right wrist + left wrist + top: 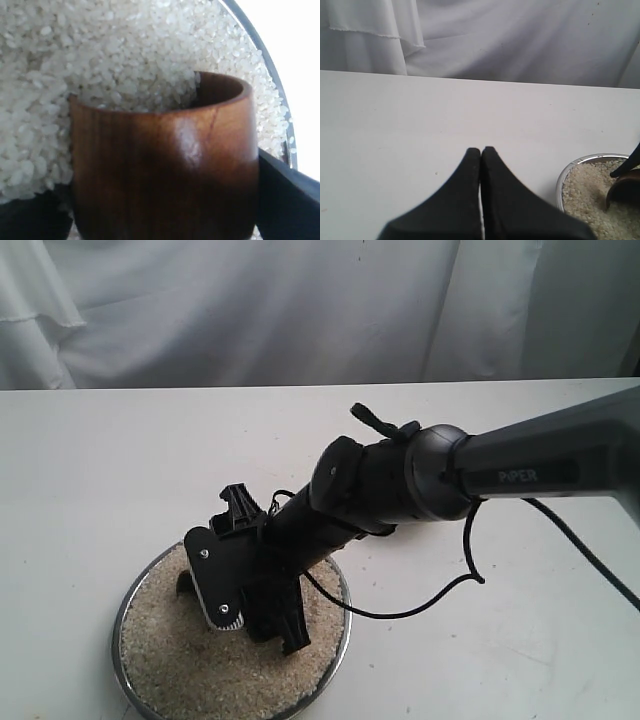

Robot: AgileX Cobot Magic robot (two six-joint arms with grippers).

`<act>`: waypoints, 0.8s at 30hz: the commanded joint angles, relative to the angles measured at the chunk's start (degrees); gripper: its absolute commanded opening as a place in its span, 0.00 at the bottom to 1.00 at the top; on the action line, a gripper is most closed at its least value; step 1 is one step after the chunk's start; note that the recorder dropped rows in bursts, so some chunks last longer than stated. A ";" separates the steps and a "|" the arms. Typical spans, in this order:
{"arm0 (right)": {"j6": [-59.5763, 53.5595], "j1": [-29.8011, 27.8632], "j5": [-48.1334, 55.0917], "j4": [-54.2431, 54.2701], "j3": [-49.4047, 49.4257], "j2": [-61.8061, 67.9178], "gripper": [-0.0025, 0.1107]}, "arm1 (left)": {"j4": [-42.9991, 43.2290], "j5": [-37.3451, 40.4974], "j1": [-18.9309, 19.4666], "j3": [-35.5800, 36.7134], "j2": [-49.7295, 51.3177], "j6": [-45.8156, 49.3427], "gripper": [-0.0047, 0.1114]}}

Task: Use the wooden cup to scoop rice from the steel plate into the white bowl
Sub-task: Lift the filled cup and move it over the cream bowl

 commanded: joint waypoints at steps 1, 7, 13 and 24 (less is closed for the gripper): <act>0.16 -0.87 2.56 3.50 0.52 -0.79 0.02 | -0.04 -0.36 -0.09 0.26 -0.29 -0.18 0.04; 0.16 -2.59 4.26 5.97 0.16 -3.35 0.02 | -0.04 -0.36 -0.09 0.26 -0.29 -0.18 0.04; 0.16 -6.11 8.53 10.21 -0.21 -5.71 0.02 | -0.04 -0.36 -0.09 0.26 -0.29 -0.18 0.04; 0.16 -12.43 20.53 19.25 -0.21 -8.64 0.02 | -0.04 -0.36 -0.09 0.26 -0.29 -0.18 0.04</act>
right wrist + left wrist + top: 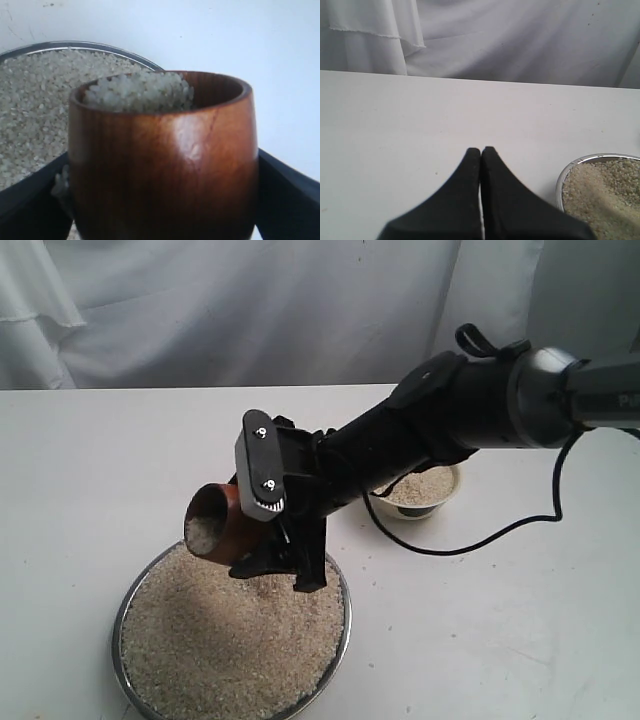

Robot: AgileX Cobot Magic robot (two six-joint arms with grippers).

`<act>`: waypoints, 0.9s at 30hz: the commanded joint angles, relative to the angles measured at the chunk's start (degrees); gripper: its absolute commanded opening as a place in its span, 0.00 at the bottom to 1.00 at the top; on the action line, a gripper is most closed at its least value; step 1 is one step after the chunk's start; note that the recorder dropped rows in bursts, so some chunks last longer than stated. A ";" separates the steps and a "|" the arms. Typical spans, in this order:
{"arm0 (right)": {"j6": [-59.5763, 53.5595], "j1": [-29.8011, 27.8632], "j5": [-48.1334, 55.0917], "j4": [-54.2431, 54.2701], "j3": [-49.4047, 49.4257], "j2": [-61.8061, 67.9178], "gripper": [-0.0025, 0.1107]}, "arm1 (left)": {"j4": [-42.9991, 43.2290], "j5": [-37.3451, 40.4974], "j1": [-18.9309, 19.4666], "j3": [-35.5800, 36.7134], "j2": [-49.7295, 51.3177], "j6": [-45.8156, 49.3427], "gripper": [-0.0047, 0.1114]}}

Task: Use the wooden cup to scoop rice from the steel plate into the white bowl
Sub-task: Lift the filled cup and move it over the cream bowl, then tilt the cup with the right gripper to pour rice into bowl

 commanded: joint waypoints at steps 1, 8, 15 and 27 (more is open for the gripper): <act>0.16 -2.67 5.22 4.10 -0.57 -1.11 0.02 | -0.04 -0.36 -0.09 0.26 -0.29 -0.18 0.04; 0.16 -6.49 2.27 3.82 -0.57 -1.77 0.02 | -0.04 -0.36 -0.09 0.26 -0.29 -0.18 0.04; 0.16 -10.76 -0.53 1.84 -0.65 -3.42 0.02 | -0.04 -0.36 -0.09 0.26 -0.29 -0.18 0.04; 0.16 -24.11 -12.32 -7.00 -0.81 -3.42 0.02 | -0.04 -0.36 -0.09 0.26 -0.29 -0.18 0.04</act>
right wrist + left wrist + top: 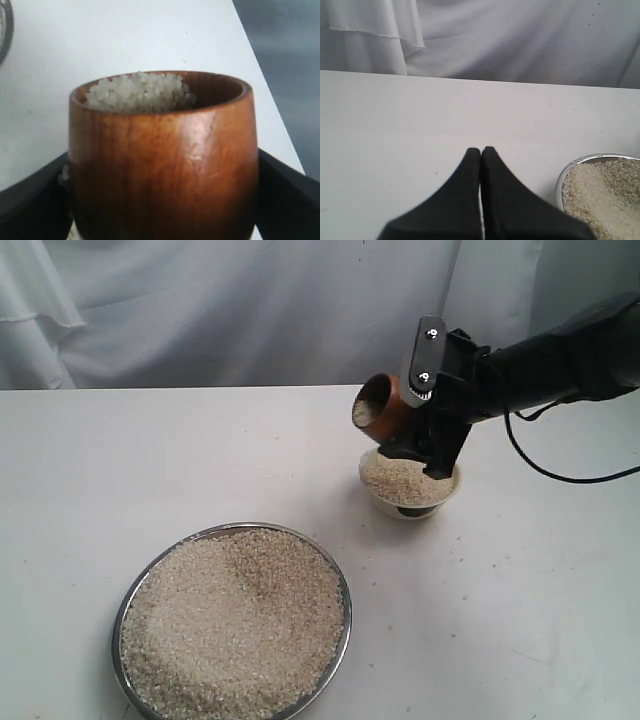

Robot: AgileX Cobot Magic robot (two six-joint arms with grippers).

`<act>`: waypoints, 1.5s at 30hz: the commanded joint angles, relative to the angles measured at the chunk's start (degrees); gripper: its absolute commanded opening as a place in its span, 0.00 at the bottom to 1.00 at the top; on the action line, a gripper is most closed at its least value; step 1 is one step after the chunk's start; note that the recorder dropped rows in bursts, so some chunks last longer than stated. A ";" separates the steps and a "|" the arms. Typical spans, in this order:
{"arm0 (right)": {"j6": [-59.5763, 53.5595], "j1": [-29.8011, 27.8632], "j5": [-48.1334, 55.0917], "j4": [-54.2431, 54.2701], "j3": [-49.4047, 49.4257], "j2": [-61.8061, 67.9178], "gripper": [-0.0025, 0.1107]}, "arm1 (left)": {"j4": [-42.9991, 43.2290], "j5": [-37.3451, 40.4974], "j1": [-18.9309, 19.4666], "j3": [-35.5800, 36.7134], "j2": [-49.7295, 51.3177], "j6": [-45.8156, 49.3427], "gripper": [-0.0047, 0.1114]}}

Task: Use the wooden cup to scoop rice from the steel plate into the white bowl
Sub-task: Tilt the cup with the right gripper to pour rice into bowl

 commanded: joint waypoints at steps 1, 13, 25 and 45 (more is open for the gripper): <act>0.16 -2.07 -7.34 -8.71 -0.36 -0.73 0.02 | -0.04 -0.36 -0.09 0.26 -0.29 -0.18 0.04; 0.16 -1.23 -13.21 -27.79 -0.36 -0.73 0.02 | -0.04 -0.36 -0.09 0.26 -0.29 -0.18 0.04; 0.16 1.87 -15.60 -39.29 -0.36 -0.73 0.02 | -0.04 -0.36 -0.09 0.26 -0.29 -0.18 0.04; 0.16 2.34 -19.16 -51.23 -0.36 -0.73 0.02 | -0.04 -0.36 -0.09 0.26 -0.29 -0.18 0.04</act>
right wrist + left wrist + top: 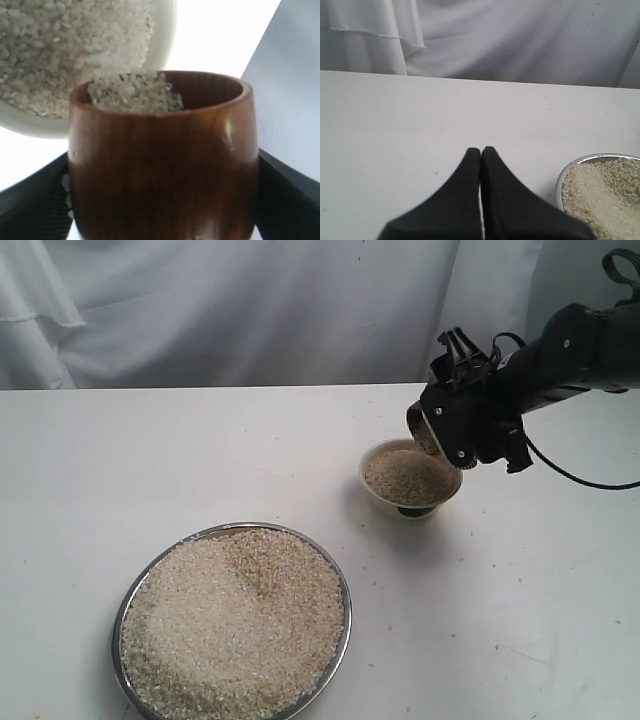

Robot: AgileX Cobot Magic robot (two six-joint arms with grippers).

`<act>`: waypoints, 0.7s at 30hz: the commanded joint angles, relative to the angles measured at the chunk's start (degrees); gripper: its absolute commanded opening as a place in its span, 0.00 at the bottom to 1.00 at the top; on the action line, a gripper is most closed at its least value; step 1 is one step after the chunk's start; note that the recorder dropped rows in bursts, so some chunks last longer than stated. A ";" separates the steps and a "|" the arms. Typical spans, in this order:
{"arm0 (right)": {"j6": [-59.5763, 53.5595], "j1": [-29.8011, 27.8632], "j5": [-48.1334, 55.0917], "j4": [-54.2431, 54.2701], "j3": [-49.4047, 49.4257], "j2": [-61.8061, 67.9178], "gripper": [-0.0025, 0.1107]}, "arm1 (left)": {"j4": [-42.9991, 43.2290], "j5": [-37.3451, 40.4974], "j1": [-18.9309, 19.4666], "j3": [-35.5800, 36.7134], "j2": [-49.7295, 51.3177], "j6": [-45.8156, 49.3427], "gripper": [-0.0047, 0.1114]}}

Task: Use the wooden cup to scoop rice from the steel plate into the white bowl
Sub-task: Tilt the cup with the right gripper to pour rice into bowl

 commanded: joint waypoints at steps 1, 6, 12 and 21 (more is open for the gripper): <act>0.16 0.28 -2.07 -2.31 -0.36 -0.73 0.02 | -0.04 -0.36 -0.09 0.26 -0.29 -0.18 0.04; 0.16 0.87 -2.07 -5.47 -0.36 -0.73 0.02 | -0.04 -0.36 -0.09 0.26 -0.29 -0.18 0.04; 0.16 2.00 -3.91 -9.43 -0.36 -0.73 0.02 | -0.04 -0.36 -0.09 0.26 -0.29 -0.18 0.04; 0.16 3.63 -4.40 -13.57 -0.36 -0.73 0.02 | -0.04 -0.36 -0.09 0.26 -0.29 -0.18 0.04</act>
